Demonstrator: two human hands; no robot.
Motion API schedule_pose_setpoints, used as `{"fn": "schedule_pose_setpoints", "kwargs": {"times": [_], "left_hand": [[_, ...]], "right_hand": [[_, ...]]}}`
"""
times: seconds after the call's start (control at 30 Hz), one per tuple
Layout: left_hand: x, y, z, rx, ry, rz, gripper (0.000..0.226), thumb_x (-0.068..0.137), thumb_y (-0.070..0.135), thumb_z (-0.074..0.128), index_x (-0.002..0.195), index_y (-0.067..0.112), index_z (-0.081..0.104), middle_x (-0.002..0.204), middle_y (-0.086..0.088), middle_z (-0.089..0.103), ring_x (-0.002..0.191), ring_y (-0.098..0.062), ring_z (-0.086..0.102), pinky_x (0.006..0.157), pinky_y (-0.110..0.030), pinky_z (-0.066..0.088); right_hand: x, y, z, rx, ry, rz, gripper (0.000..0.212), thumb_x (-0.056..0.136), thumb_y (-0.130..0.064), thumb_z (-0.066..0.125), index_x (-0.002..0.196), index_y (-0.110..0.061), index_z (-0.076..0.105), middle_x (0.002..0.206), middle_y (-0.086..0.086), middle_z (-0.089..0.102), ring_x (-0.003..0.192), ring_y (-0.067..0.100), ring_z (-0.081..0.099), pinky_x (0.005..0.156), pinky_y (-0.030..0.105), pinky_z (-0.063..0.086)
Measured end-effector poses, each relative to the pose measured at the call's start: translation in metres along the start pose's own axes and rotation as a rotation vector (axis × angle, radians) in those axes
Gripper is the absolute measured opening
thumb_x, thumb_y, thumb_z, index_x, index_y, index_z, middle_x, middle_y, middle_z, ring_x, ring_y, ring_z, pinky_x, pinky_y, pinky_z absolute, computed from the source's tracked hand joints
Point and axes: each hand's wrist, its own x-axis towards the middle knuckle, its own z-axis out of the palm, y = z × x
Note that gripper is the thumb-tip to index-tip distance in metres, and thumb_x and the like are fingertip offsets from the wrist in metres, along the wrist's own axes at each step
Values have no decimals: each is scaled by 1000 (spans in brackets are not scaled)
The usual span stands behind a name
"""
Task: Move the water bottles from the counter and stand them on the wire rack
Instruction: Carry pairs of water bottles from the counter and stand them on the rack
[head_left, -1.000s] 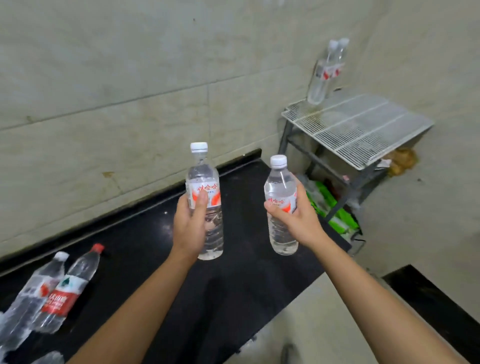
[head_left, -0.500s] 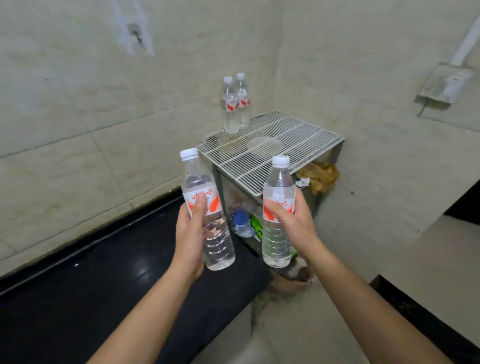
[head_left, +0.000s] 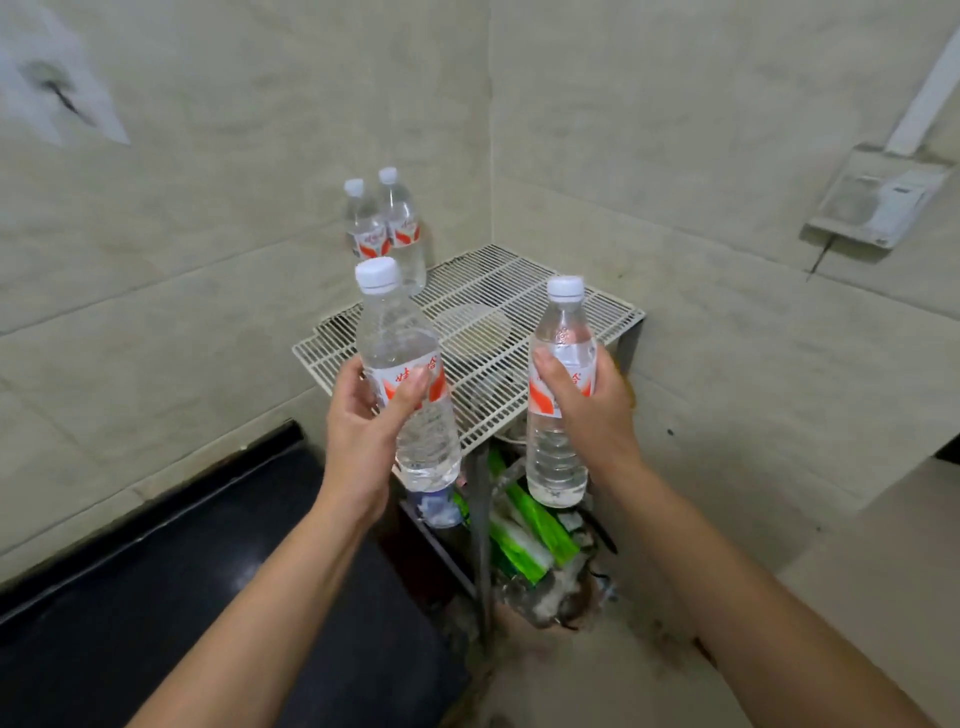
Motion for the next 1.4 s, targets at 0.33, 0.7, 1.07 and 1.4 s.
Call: {"fn": "schedule_pose_setpoints", "kwargs": {"times": [0.33, 0.7, 1.07, 1.4], "left_hand": [[142, -28, 37, 33, 30, 27, 62, 70, 36, 85, 122, 15, 61, 116, -4, 72, 104, -16, 69, 80, -23, 55], [227, -71, 56, 233, 292, 24, 47, 75, 32, 83, 118, 21, 67, 114, -2, 74, 108, -20, 69, 97, -46, 55], [271, -71, 36, 274, 655, 61, 28, 84, 23, 77, 111, 23, 68, 106, -1, 76, 100, -15, 71, 81, -27, 55], [321, -77, -16, 362, 570, -3, 43, 86, 13, 76, 126, 16, 64, 113, -2, 75, 98, -11, 70, 83, -25, 55]], "right_hand": [[166, 2, 26, -137, -5, -51, 52, 72, -74, 71, 105, -34, 64, 105, -1, 70, 94, 18, 71, 86, 47, 60], [299, 54, 61, -263, -192, -197, 41, 67, -72, 72, 75, -33, 62, 75, -13, 64, 74, 1, 62, 67, 25, 49], [430, 91, 110, -366, -575, -259, 100, 56, -95, 60, 131, -29, 60, 115, -7, 72, 104, 17, 67, 88, 40, 55], [469, 94, 151, -270, -779, -129, 58, 90, -44, 72, 141, -25, 51, 128, -7, 68, 116, 12, 64, 102, 42, 51]]}}
